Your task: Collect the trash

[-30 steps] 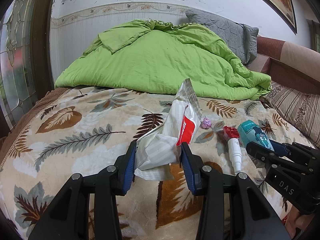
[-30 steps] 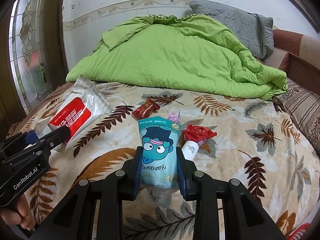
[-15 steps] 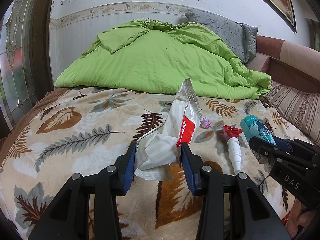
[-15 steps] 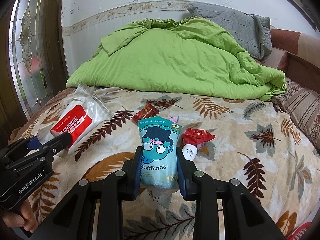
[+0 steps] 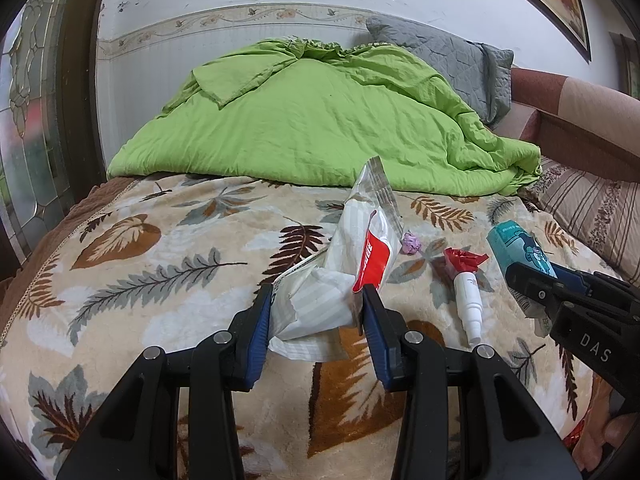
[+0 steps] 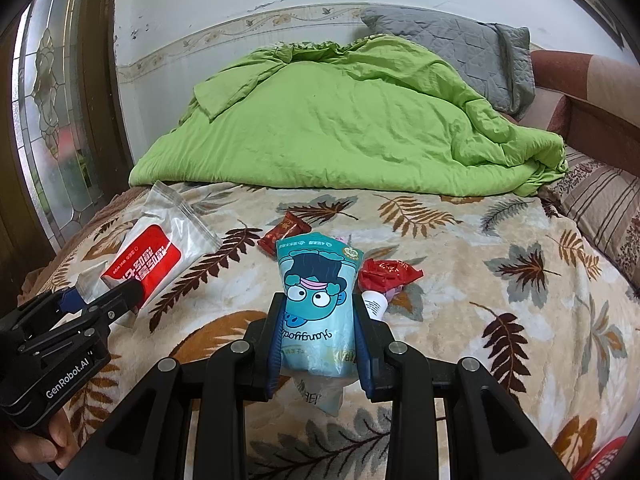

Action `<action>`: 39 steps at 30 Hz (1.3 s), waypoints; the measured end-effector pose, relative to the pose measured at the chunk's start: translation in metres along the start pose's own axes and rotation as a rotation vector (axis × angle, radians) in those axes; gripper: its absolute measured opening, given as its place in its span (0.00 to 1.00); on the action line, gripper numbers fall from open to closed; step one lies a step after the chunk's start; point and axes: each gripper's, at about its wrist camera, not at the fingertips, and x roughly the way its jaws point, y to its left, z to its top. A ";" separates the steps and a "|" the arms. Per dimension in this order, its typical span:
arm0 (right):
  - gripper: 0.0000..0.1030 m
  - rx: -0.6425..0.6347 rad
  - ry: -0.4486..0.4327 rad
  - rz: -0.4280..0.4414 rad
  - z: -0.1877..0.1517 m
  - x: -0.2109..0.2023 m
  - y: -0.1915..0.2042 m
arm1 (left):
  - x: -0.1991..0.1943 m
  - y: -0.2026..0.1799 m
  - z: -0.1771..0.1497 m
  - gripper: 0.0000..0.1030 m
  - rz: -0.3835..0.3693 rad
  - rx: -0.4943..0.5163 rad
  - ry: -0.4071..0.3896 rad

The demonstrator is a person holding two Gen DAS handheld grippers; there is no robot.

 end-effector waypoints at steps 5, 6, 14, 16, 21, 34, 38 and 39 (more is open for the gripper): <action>0.32 0.007 -0.007 0.002 0.000 -0.002 -0.001 | -0.002 -0.006 -0.002 0.40 0.001 0.000 -0.001; 0.32 0.005 -0.006 0.000 0.000 -0.002 -0.001 | -0.002 -0.004 -0.001 0.40 0.002 0.000 -0.002; 0.32 0.021 -0.014 0.002 -0.001 -0.009 -0.003 | -0.005 -0.011 -0.003 0.40 0.001 0.002 -0.002; 0.32 0.026 -0.015 0.004 -0.002 -0.011 -0.004 | -0.005 -0.012 -0.003 0.40 0.003 0.003 -0.002; 0.32 0.065 -0.020 0.008 -0.004 -0.019 -0.011 | -0.007 -0.015 -0.003 0.40 -0.006 0.002 -0.001; 0.32 0.159 -0.031 0.044 -0.018 -0.078 -0.042 | -0.022 -0.011 0.005 0.40 -0.092 0.025 -0.015; 0.32 0.190 -0.034 0.059 -0.022 -0.099 -0.054 | -0.030 -0.012 0.005 0.40 -0.125 0.038 -0.019; 0.32 0.198 -0.036 0.061 -0.023 -0.104 -0.057 | -0.031 -0.009 0.007 0.40 -0.135 0.044 -0.021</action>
